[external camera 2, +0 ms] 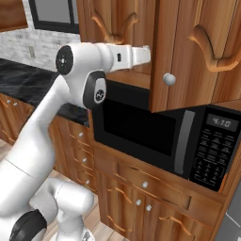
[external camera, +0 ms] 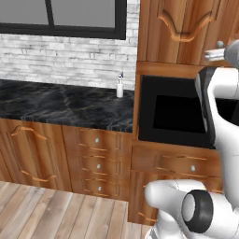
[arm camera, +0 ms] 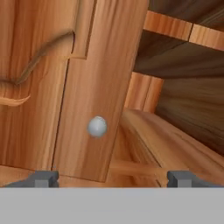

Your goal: Close all open cabinet doors.

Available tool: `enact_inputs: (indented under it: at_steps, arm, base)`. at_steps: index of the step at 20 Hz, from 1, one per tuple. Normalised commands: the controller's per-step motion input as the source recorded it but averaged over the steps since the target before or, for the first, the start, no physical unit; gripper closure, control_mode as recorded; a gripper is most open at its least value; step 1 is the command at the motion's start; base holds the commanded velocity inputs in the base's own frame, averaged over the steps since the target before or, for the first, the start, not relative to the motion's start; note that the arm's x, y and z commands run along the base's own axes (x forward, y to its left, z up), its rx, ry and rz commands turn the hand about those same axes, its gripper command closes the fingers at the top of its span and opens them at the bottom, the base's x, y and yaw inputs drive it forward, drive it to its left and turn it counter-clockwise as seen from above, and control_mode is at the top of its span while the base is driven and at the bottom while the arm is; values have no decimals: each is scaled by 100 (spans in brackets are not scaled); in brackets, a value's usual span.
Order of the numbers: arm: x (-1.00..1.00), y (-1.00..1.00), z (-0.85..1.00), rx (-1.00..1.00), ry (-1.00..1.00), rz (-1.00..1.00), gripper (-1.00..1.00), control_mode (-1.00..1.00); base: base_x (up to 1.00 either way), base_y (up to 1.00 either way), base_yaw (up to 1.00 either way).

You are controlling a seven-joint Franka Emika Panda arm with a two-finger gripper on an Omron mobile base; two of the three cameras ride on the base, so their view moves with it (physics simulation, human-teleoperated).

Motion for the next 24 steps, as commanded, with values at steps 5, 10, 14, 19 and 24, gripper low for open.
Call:
enact_inputs:
  at_steps: [5, 10, 14, 19, 24]
  arm:
    - [-100, 97, -1, 0, 16, 0, -100, -100]
    - [-100, 25, -38, 1, 14, 0, -100, -100]
    - [-100, 2, -16, 7, 38, -4, -100, -100]
    - [-80, 9, 0, 5, 51, -2, -100, -100]
    - [-31, 7, -2, 0, 0, 1, -100, -100]
  base:
    - [0, 0, 0]
    - [0, 0, 0]
    - [0, 0, 0]
    - [0, 0, 0]
    - [0, 0, 0]
